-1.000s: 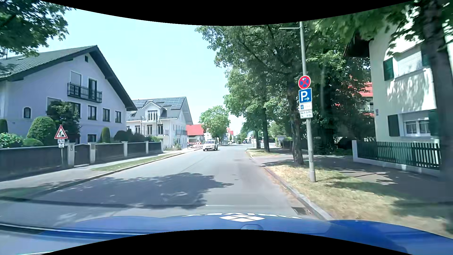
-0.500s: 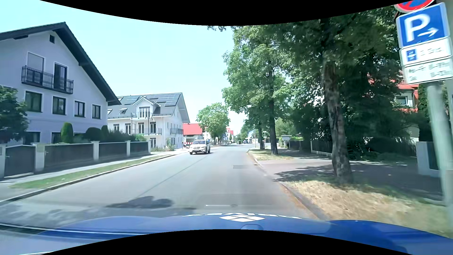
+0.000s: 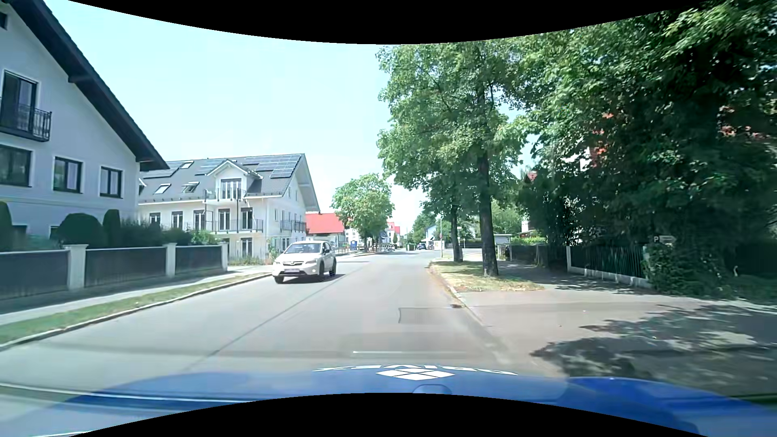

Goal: Follow the waypoints while adhering to traffic rules and regulations

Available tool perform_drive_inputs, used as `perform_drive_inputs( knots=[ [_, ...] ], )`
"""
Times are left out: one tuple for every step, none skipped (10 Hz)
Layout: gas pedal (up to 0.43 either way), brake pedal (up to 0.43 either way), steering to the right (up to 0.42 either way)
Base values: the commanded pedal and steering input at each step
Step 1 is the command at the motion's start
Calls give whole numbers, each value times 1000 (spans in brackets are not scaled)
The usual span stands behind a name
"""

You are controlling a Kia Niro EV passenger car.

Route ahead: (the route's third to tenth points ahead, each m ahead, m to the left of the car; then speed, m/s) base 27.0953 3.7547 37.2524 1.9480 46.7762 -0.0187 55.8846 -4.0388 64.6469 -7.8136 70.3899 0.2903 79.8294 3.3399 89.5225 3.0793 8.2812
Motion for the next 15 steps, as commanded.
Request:
perform_drive_inputs(
  knots=[
    [0,0,-2],
    [0,0,-3],
    [0,0,-5],
    [0,0,-8],
    [0,0,-10],
    [0,0,-11],
    [0,0,-11],
    [0,0,-9],
    [0,0,-5],
    [0,0,-4],
    [0,0,-3],
    [0,0,-1],
    [0,0,0],
    [0,0,1],
    [0,0,2]
  ],
)
